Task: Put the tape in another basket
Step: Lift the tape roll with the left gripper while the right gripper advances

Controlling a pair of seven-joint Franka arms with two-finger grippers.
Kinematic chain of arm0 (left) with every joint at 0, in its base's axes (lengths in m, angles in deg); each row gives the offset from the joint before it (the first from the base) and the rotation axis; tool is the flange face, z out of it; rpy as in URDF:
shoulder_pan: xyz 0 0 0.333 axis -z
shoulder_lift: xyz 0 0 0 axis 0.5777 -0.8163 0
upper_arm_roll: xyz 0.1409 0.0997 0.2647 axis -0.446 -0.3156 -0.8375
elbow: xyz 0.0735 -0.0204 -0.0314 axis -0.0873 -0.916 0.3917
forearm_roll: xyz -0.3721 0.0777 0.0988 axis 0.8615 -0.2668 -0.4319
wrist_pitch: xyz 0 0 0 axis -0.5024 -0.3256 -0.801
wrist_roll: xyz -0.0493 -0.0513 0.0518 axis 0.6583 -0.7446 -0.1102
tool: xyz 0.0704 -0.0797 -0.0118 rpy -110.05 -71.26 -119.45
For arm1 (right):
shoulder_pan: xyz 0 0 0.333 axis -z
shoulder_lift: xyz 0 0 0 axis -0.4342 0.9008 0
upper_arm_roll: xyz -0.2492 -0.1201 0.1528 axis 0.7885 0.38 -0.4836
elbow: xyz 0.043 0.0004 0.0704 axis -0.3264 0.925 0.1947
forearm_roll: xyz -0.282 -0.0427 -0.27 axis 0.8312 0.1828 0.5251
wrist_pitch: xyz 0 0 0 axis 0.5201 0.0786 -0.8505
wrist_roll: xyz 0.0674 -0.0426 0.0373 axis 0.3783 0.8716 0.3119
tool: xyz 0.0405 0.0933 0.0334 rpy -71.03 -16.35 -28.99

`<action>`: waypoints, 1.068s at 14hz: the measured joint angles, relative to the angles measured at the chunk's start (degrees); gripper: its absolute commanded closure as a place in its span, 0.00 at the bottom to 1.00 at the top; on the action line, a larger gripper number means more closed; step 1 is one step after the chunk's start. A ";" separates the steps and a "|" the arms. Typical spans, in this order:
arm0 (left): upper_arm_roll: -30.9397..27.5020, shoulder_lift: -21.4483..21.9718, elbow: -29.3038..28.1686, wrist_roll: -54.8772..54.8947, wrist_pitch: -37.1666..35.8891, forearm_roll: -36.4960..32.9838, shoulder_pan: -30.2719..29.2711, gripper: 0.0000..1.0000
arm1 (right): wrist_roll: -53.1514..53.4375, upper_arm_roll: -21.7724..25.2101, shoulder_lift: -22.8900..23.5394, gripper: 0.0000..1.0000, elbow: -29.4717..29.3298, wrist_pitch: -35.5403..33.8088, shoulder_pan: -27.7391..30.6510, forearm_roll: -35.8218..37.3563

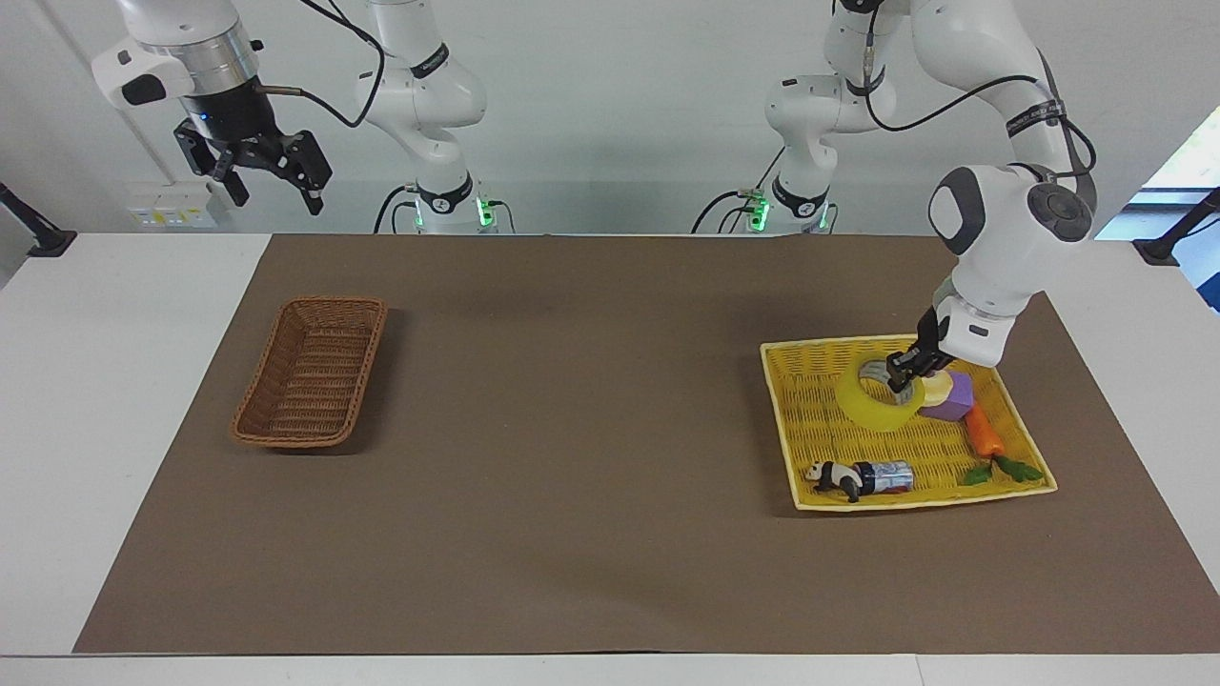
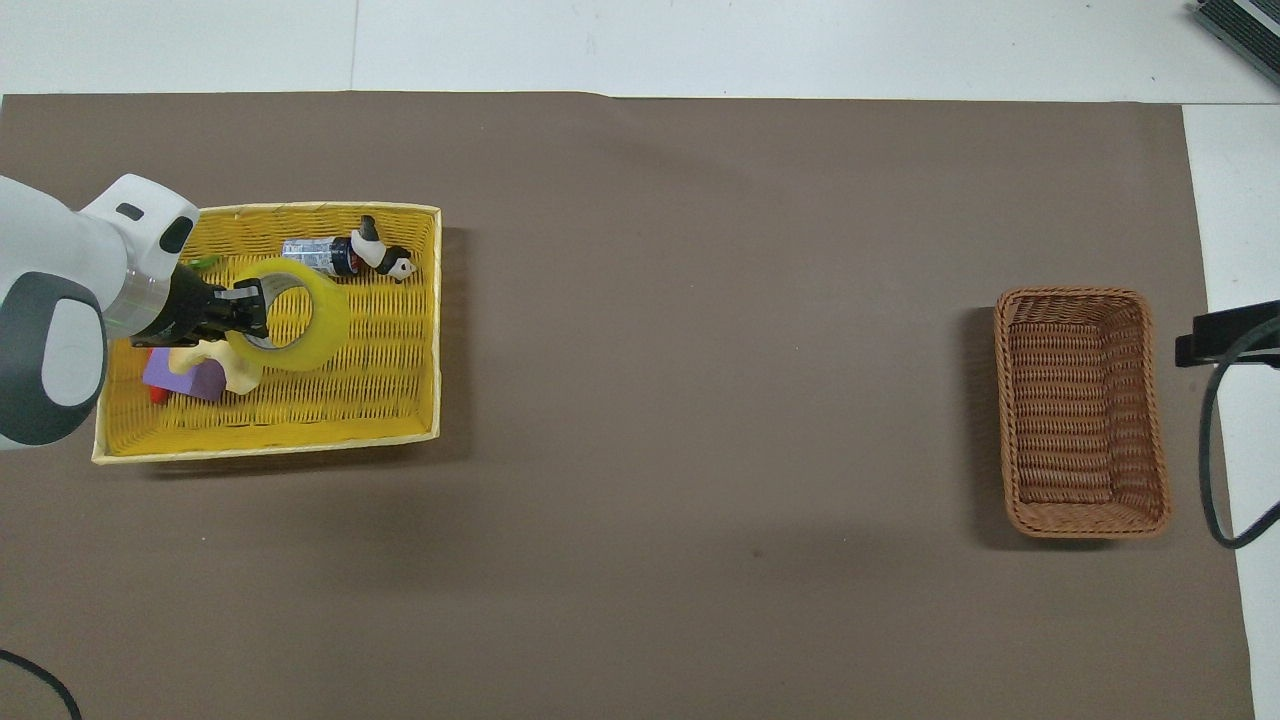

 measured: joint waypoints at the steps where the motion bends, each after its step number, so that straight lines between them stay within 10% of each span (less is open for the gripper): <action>1: -0.05 0.10 -0.73 0.85 0.02 0.00 -0.01 0.85 | 0.00 -0.15 0.14 0.00 0.85 1.25 -0.05 -0.31; 9: 0.53 -1.00 -11.07 3.99 12.36 0.00 0.44 0.63 | 0.00 -0.73 0.70 0.00 3.41 3.77 -1.16 -0.77; 13: 0.52 -0.81 -11.12 4.59 12.73 0.00 0.62 1.00 | 0.00 -0.73 0.69 0.00 3.57 3.77 -1.16 -0.79; 15: 0.50 -0.80 -11.12 4.69 12.79 -0.01 0.64 1.00 | 0.00 -0.73 0.69 0.00 3.64 3.77 -1.16 -0.79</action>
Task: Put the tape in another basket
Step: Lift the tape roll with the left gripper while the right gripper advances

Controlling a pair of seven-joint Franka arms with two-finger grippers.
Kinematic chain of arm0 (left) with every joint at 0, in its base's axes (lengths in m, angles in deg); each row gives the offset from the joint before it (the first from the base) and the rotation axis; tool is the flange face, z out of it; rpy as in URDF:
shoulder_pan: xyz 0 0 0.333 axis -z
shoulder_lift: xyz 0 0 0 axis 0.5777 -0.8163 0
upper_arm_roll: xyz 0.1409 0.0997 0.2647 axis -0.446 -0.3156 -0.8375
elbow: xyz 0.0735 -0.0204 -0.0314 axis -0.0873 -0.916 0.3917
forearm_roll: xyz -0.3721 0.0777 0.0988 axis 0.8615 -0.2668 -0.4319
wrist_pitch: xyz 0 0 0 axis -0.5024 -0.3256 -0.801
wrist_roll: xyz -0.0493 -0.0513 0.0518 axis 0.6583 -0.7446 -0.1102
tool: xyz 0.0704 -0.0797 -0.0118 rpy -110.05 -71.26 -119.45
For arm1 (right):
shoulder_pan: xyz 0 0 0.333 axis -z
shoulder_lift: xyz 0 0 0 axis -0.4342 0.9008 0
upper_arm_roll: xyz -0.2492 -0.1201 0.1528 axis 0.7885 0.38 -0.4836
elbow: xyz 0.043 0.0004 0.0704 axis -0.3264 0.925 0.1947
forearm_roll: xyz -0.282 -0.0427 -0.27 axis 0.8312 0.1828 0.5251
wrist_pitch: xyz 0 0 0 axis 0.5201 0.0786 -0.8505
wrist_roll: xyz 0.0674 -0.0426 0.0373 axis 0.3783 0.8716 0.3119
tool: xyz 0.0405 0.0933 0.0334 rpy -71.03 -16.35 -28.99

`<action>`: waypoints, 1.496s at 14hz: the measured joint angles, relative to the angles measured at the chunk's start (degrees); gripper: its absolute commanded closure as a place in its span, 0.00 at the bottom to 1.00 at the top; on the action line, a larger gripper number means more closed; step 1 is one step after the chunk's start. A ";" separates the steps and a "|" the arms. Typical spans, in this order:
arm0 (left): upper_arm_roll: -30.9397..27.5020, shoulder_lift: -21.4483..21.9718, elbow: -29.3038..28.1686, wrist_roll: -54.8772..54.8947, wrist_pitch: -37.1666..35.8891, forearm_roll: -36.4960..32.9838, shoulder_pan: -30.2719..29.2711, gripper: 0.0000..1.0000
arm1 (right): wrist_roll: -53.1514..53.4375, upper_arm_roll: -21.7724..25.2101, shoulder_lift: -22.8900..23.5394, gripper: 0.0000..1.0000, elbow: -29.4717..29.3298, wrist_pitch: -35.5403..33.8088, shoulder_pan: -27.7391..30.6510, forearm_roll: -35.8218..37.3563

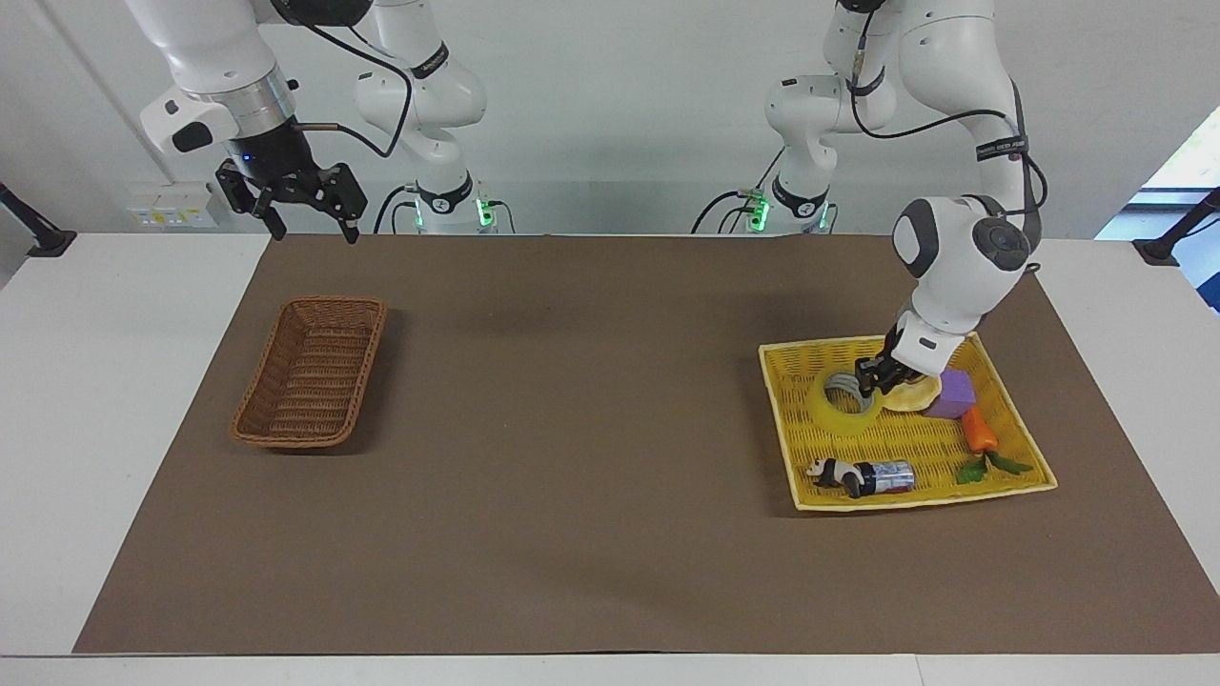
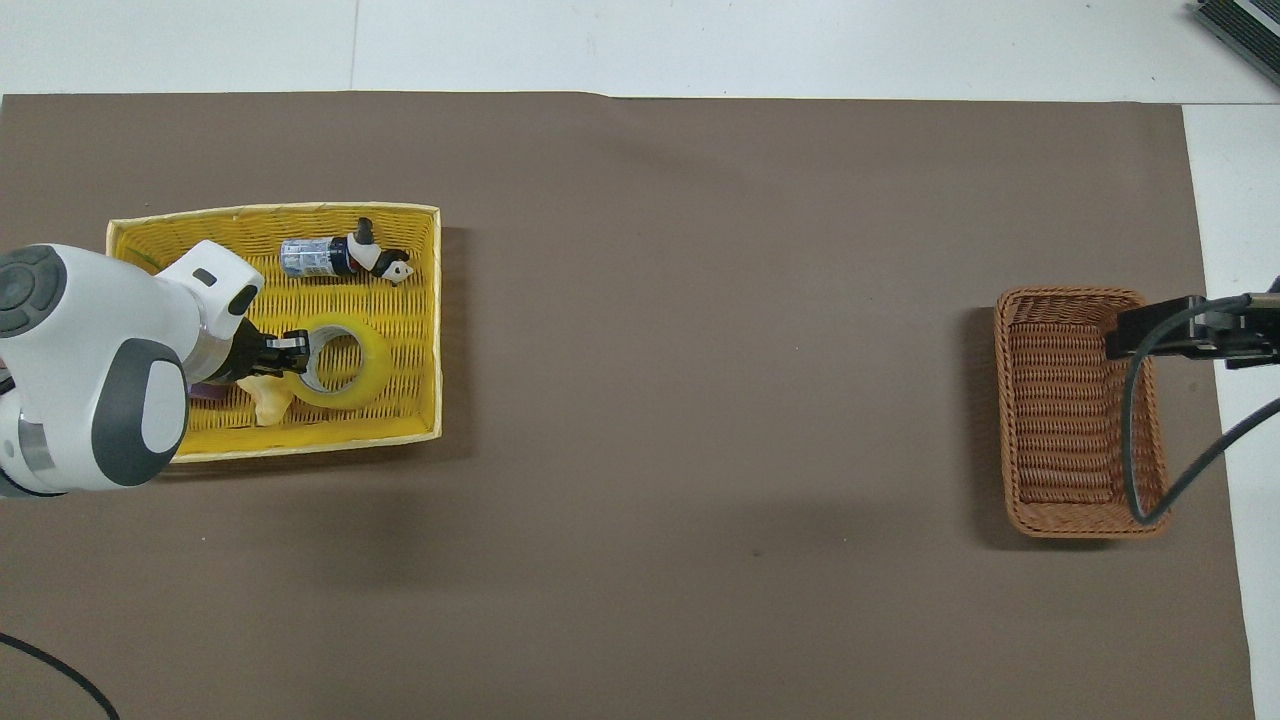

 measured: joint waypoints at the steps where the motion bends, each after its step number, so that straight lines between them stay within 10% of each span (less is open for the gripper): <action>1: -0.03 0.01 0.02 0.00 0.00 0.00 0.00 1.00 | 0.00 0.00 0.00 0.00 0.02 0.00 0.00 0.00; 12: 0.03 -1.55 0.00 0.13 1.67 0.00 0.20 0.48 | 0.00 0.00 0.00 0.00 0.08 0.00 -0.01 -0.01; 15: 0.07 -2.83 0.00 0.25 2.42 0.00 0.23 0.64 | 0.00 0.00 0.00 0.00 0.08 0.00 -0.01 -0.01; 17: 0.07 -2.86 0.00 0.26 2.43 0.00 0.23 1.00 | 0.00 0.00 0.00 0.00 0.09 0.00 -0.01 -0.01; 21: 0.05 -2.93 0.81 0.23 2.13 -0.01 0.24 1.00 | 0.00 0.00 -0.01 0.00 0.09 0.00 -0.01 -0.01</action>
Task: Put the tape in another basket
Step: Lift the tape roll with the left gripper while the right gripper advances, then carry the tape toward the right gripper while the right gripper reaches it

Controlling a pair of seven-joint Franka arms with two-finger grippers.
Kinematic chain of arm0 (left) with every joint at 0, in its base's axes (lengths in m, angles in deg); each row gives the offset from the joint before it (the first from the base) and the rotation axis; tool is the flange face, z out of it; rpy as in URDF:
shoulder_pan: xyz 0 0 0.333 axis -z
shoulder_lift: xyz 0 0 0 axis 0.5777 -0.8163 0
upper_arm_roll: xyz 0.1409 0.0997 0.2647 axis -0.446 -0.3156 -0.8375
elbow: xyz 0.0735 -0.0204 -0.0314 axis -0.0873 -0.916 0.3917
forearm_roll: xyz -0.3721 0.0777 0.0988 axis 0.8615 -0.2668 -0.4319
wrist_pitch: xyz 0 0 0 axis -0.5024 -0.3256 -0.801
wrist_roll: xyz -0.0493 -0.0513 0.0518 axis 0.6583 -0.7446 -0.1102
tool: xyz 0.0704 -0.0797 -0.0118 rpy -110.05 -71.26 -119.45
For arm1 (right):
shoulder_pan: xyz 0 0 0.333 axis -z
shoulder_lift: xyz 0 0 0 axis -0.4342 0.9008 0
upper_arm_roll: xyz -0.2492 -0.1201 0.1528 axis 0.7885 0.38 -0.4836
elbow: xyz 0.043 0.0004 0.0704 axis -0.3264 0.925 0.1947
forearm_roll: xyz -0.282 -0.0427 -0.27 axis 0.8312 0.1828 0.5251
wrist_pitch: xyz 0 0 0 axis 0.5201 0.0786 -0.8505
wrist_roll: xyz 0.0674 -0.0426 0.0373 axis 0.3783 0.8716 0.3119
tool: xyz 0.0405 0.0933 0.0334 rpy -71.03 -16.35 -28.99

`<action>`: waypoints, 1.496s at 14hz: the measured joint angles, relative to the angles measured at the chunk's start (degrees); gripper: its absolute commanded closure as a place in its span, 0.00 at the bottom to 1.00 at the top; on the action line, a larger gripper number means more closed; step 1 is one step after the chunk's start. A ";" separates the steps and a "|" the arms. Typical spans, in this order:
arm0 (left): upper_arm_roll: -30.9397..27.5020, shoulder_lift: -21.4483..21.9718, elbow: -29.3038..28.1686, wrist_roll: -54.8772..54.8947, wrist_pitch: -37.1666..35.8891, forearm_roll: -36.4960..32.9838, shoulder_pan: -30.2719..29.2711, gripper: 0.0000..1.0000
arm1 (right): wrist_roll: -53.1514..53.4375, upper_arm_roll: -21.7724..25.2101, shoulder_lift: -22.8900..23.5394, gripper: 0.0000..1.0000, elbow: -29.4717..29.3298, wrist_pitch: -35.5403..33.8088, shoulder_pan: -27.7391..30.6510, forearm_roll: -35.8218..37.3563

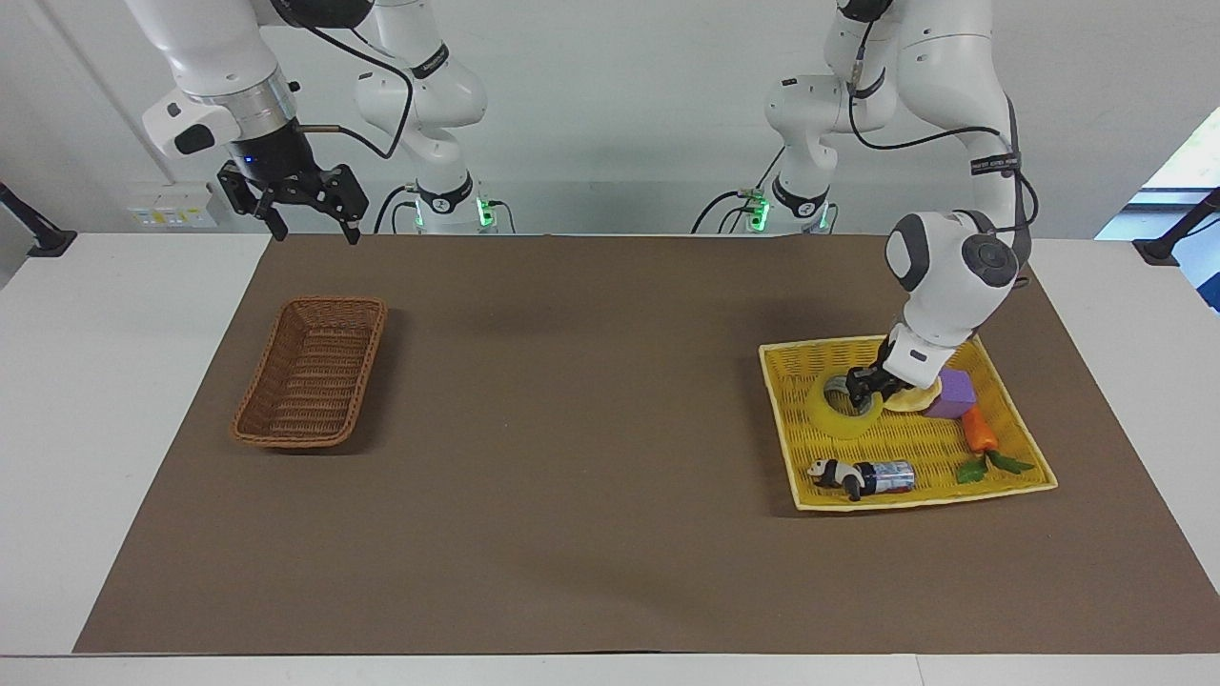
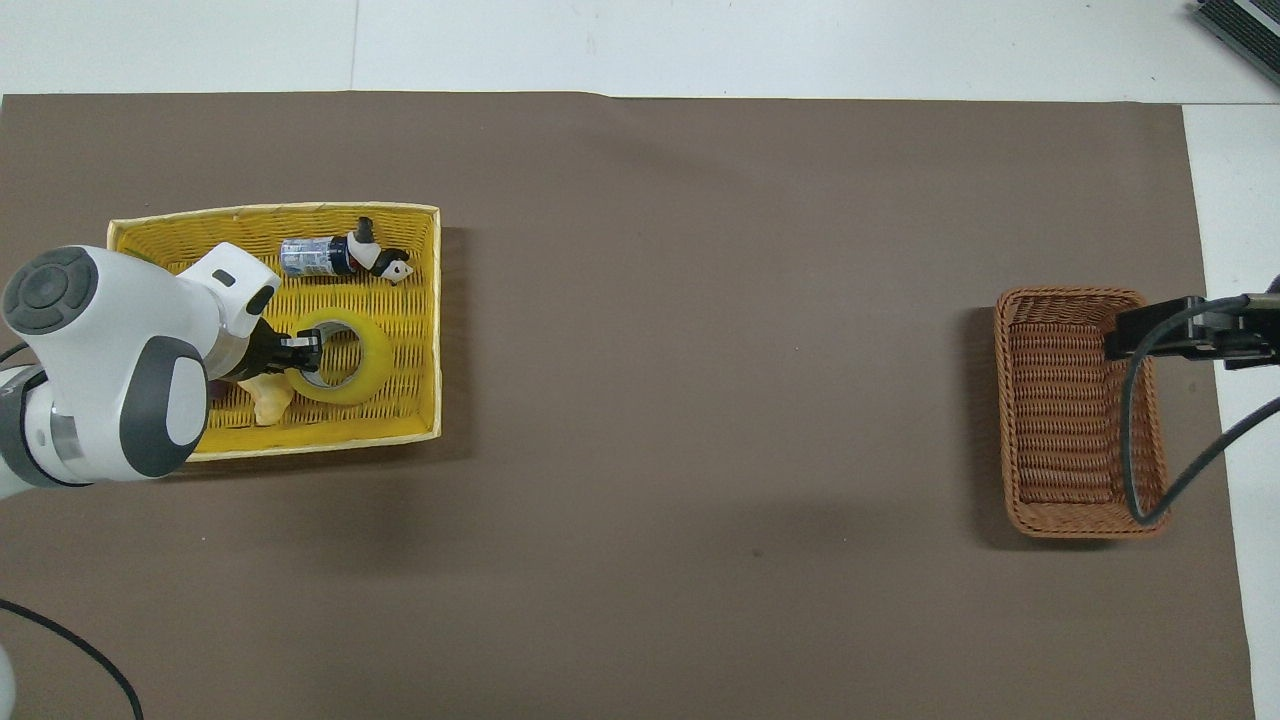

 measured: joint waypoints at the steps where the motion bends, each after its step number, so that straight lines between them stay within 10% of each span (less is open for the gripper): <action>1: -0.06 0.05 1.12 -0.01 -1.30 0.00 -0.02 1.00 | 0.00 0.00 0.00 0.00 0.00 0.00 0.00 0.00; 12: -0.99 5.14 24.83 -0.54 -31.62 0.01 -1.11 1.00 | 0.25 -0.12 0.61 0.00 2.83 5.24 -2.42 -10.70; 21: 2.79 6.32 26.17 -14.73 -34.55 6.64 8.70 1.00 | 21.40 -0.38 6.60 0.00 3.61 18.52 -15.61 -20.97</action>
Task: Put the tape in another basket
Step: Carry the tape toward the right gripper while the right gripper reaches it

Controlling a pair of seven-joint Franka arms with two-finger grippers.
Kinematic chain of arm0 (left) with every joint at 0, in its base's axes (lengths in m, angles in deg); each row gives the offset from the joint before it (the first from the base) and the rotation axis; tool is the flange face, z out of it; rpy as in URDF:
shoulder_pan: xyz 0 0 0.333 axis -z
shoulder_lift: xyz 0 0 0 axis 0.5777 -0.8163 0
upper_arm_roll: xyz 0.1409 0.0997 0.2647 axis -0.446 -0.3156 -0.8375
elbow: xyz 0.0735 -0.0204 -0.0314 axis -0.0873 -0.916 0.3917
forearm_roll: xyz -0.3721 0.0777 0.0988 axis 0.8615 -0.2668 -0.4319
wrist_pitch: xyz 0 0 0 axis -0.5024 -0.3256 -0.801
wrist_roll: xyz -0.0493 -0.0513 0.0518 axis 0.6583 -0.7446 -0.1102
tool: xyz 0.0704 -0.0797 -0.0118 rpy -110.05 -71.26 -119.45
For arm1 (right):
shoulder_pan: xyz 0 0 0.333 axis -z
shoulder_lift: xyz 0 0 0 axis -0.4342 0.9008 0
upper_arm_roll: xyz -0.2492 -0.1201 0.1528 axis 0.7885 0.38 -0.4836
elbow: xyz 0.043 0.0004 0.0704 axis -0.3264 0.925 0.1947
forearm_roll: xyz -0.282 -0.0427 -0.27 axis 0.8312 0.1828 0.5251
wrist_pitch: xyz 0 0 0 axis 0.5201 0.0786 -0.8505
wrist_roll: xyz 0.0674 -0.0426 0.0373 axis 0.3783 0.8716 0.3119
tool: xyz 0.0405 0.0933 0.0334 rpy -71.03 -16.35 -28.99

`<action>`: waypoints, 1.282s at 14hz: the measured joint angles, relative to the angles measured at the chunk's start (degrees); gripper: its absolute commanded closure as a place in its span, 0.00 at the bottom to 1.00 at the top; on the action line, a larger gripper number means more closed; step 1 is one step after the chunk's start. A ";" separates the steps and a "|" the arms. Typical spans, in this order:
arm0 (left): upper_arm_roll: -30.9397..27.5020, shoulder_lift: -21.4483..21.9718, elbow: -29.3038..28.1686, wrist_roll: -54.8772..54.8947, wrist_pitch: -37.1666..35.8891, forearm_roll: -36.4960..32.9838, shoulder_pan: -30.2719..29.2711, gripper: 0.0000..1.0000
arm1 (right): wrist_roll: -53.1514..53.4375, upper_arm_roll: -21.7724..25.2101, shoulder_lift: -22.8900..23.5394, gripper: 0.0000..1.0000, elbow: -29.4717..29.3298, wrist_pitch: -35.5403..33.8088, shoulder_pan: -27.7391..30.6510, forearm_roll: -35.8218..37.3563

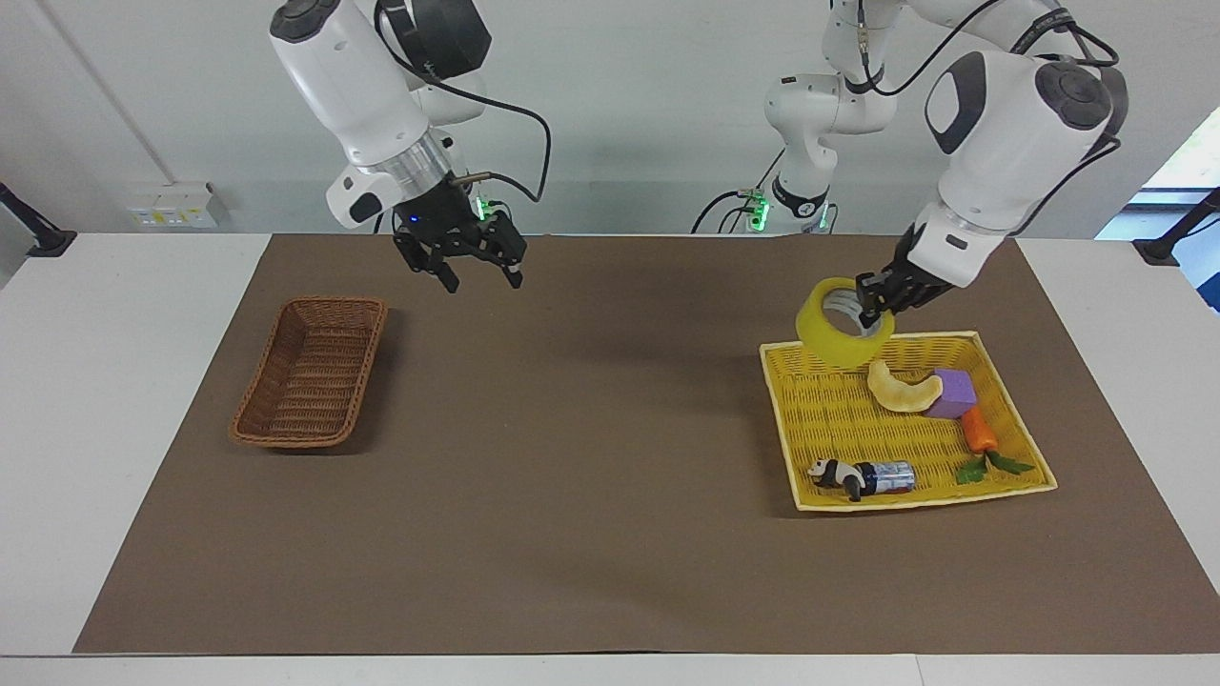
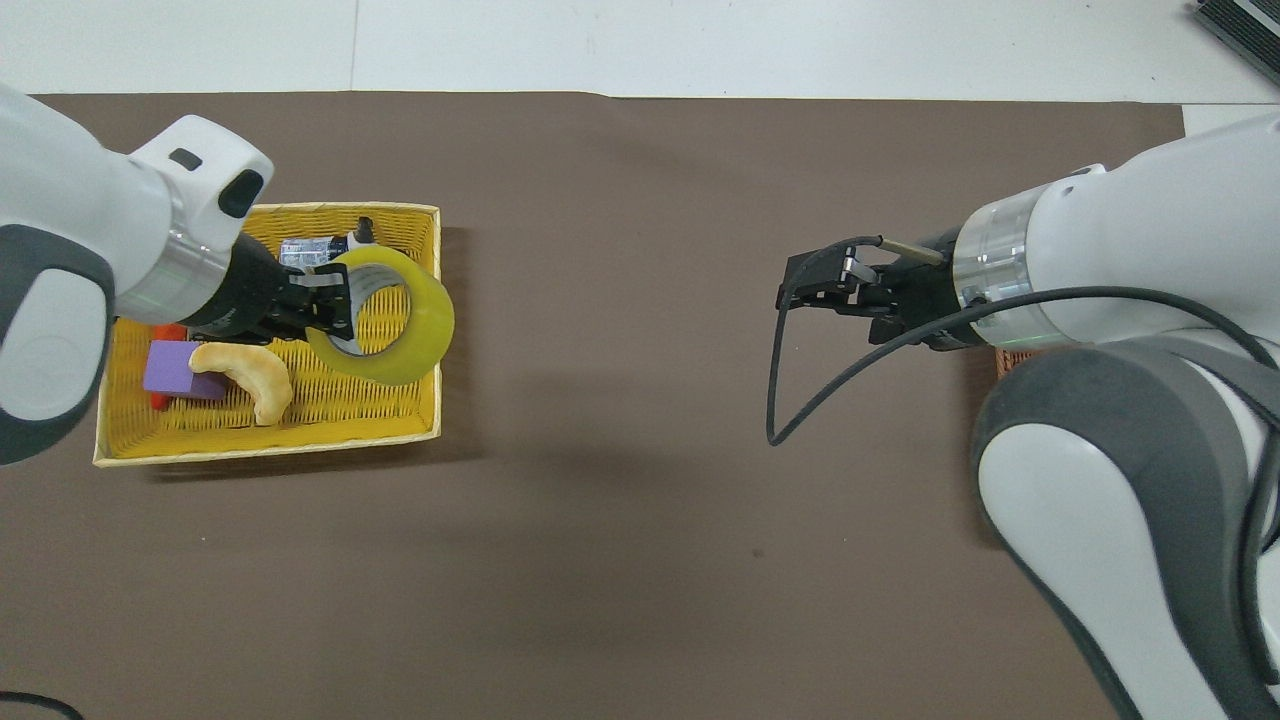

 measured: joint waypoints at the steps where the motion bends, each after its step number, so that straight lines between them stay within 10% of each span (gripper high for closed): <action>1: 1.02 0.00 0.03 -2.25 0.04 0.86 1.24 1.00 | 1.00 0.03 0.23 0.00 0.02 0.30 -0.28 -2.37; 18: 9.12 3.15 -4.30 -12.64 6.33 17.78 6.33 1.00 | -7.16 0.95 -0.79 0.00 5.57 -3.10 -1.48 -17.93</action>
